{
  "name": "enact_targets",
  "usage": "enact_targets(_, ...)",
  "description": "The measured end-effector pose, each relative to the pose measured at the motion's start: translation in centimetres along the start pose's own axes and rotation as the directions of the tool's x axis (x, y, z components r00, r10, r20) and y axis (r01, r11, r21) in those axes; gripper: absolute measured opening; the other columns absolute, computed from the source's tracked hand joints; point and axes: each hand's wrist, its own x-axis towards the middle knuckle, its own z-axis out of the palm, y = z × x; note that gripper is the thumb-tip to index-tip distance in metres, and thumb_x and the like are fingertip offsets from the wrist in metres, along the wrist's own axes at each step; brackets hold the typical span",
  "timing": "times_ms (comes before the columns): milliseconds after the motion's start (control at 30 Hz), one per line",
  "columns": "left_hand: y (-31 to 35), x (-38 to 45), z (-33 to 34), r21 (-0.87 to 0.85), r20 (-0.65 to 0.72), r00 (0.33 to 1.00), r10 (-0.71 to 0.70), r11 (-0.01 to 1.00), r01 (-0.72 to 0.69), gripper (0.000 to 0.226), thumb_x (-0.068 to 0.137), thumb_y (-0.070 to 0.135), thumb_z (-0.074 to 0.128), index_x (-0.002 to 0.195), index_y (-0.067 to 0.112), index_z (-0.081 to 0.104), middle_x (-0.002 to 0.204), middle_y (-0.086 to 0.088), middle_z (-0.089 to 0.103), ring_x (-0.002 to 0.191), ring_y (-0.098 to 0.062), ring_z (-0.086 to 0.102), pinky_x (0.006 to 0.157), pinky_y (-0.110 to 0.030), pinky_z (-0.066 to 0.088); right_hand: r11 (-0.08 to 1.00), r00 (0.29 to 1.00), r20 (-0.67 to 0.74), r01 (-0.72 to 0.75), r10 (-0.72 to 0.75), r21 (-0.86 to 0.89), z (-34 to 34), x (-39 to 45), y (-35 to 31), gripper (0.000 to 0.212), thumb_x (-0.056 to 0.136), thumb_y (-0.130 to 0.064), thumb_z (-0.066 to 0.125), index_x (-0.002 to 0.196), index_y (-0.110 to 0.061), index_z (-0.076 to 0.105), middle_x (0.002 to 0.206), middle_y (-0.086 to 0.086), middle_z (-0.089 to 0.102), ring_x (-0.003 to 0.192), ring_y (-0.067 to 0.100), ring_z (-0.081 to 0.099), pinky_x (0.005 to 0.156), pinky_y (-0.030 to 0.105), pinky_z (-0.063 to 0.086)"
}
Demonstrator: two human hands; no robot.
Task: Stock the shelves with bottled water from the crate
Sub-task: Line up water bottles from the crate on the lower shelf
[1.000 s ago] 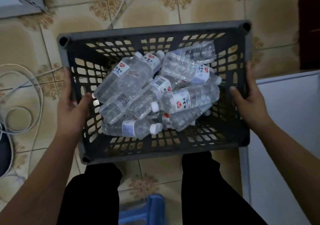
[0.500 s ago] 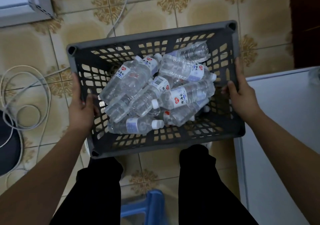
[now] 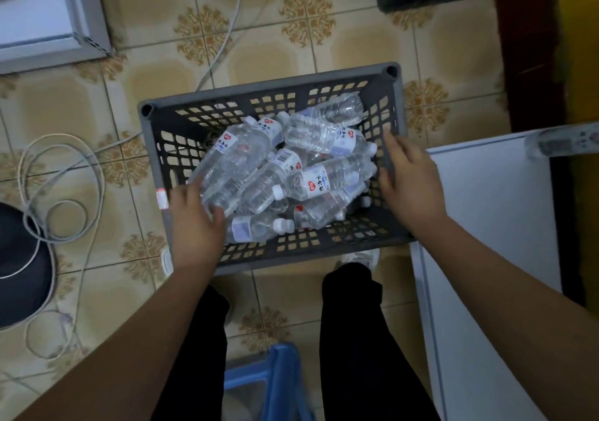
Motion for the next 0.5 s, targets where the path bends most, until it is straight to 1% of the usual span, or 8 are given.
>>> enact_targets(33, 1.5, -0.5, 0.7, -0.051, 0.092, 0.996, 0.019, 0.999, -0.014, 0.051, 0.092, 0.013, 0.053, 0.142, 0.017, 0.042, 0.131, -0.009, 0.042, 0.103, -0.018, 0.054, 0.086, -0.036, 0.051, 1.000, 0.998, 0.061, 0.017, -0.018, 0.013, 0.1, 0.3, -0.3, 0.066, 0.092, -0.018, 0.054, 0.153, -0.019, 0.027, 0.146, 0.012, 0.041, 0.124, 0.035, 0.046, 0.096, 0.046, 0.047)
enact_targets(67, 2.5, -0.8, 1.6, -0.076, 0.181, 0.983, 0.030, 0.997, -0.017, 0.050, 0.094, 0.015, 0.054, 0.142, 0.019, 0.042, 0.132, -0.006, 0.043, 0.100, -0.015, 0.055, 0.084, -0.035, 0.053, 0.999, 0.993, 0.119, 0.021, -0.024, 0.025, 0.4, 0.6, -0.6, 0.069, 0.091, -0.017, 0.055, 0.154, -0.021, 0.025, 0.147, 0.011, 0.040, 0.124, 0.035, 0.046, 0.095, 0.045, 0.048)
enact_targets(133, 3.7, -0.8, 3.6, -0.051, 0.316, 0.948, 0.033, 0.999, -0.018, 0.051, 0.094, 0.020, 0.057, 0.143, 0.020, 0.041, 0.136, -0.005, 0.041, 0.105, -0.018, 0.057, 0.087, -0.035, 0.052, 0.999, 0.975, 0.221, 0.029, -0.033, 0.023, 0.9, 1.4, -1.1, 0.075, 0.090, -0.017, 0.058, 0.155, -0.023, 0.021, 0.148, 0.011, 0.037, 0.124, 0.035, 0.045, 0.092, 0.044, 0.050)
enact_targets(233, 4.5, 0.1, 6.0, 0.037, 0.426, 0.904, 0.041, 0.997, -0.063, 0.058, 0.091, 0.021, 0.062, 0.144, 0.019, 0.039, 0.139, -0.006, 0.036, 0.109, -0.026, 0.058, 0.091, -0.040, 0.051, 0.997, 0.938, 0.340, 0.077, -0.064, -0.026, 2.0, 2.4, -1.6, 0.080, 0.090, -0.018, 0.061, 0.156, -0.023, 0.016, 0.155, 0.011, 0.028, 0.129, 0.036, 0.040, 0.095, 0.044, 0.045)
enact_targets(300, 4.7, 0.8, 7.2, 0.088, 0.474, 0.880, 0.039, 0.992, -0.091, 0.062, 0.089, 0.020, 0.065, 0.145, 0.016, 0.039, 0.140, -0.008, 0.034, 0.109, -0.029, 0.058, 0.093, -0.043, 0.051, 0.989, 0.903, 0.422, 0.120, -0.074, -0.084, 2.9, 3.1, -1.6, 0.083, 0.090, -0.021, 0.063, 0.157, -0.023, 0.013, 0.158, 0.011, 0.022, 0.132, 0.038, 0.036, 0.099, 0.045, 0.042)
enact_targets(367, 4.8, 1.6, 8.1, 0.124, 0.486, 0.873, 0.046, 0.985, -0.121, 0.061, 0.088, 0.019, 0.067, 0.143, 0.015, 0.042, 0.138, -0.011, 0.034, 0.107, -0.031, 0.058, 0.094, -0.045, 0.051, 0.978, 0.868, 0.491, 0.157, -0.070, -0.138, 3.8, 3.9, -1.2, 0.085, 0.090, -0.023, 0.065, 0.157, -0.023, 0.012, 0.158, 0.010, 0.020, 0.131, 0.039, 0.036, 0.100, 0.045, 0.041)
enact_targets(433, 4.9, 2.1, 9.0, 0.172, 0.476, 0.878, 0.057, 0.972, -0.157, 0.051, 0.087, 0.016, 0.066, 0.136, 0.013, 0.049, 0.134, -0.012, 0.034, 0.101, -0.032, 0.060, 0.092, -0.046, 0.052, 0.976, 0.835, 0.547, 0.163, -0.060, -0.142, 4.6, 4.8, -0.9, 0.085, 0.088, -0.020, 0.068, 0.156, -0.022, 0.016, 0.156, 0.010, 0.020, 0.127, 0.038, 0.042, 0.097, 0.045, 0.046)
enact_targets(500, 5.1, 2.6, 9.9, 0.256, 0.448, 0.893, 0.055, 0.948, -0.187, 0.041, 0.088, 0.012, 0.064, 0.128, 0.009, 0.055, 0.133, -0.014, 0.035, 0.093, -0.033, 0.062, 0.088, -0.044, 0.054, 0.986, 0.826, 0.562, 0.130, -0.046, -0.109, 5.7, 5.5, -0.6, 0.083, 0.084, -0.015, 0.071, 0.152, -0.021, 0.024, 0.153, 0.010, 0.021, 0.118, 0.037, 0.049, 0.092, 0.044, 0.051)
